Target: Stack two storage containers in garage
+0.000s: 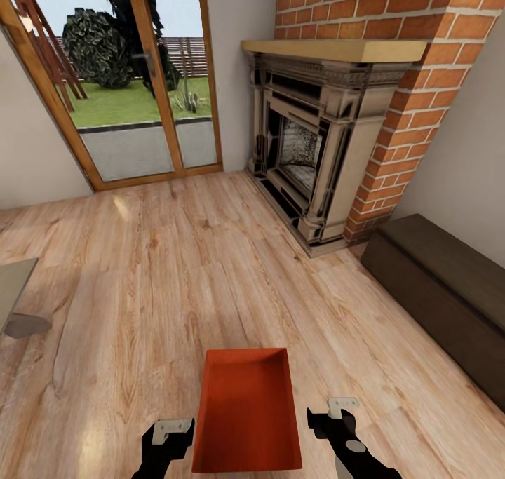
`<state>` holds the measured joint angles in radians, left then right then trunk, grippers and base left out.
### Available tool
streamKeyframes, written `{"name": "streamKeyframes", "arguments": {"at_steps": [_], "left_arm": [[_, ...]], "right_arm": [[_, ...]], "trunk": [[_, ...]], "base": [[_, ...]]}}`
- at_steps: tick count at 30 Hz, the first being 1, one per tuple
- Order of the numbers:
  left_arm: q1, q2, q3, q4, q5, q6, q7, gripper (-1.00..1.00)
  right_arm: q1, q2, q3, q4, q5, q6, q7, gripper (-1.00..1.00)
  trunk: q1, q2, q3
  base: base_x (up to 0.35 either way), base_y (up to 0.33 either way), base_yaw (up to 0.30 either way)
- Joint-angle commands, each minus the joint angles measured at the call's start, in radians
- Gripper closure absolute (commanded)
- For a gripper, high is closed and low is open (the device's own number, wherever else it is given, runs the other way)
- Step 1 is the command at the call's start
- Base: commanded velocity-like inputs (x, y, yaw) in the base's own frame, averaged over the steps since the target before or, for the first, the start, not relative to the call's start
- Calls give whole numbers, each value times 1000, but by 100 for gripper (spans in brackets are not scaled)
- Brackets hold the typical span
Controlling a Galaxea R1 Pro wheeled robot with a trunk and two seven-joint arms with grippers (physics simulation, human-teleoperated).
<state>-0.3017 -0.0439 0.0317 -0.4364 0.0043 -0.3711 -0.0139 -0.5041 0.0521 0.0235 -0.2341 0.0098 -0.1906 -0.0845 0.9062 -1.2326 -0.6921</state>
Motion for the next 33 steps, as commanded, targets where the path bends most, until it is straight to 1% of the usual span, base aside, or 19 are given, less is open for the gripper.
{"name": "streamKeyframes", "arguments": {"at_steps": [1,18,28,33], "left_arm": [[0,-1,3,0,0,-3,-1,-100],[0,-1,3,1,0,-3,-1,-100],[0,-1,2,1,0,-3,-1,-100],[0,-1,2,2,0,-3,-1,-100]], "right_arm": [[-1,0,3,1,1,-3,-5,-100],[-1,0,3,1,1,-3,-5,-100],[-1,0,3,1,1,-3,-5,-100],[-1,0,3,1,1,-3,-5,-100]], "trunk": [[4,-7,-4],[69,-126,-57],[69,-126,-57],[88,-161,-73]], "base": [[0,0,0],[0,0,0],[0,0,0],[0,0,0]]}}
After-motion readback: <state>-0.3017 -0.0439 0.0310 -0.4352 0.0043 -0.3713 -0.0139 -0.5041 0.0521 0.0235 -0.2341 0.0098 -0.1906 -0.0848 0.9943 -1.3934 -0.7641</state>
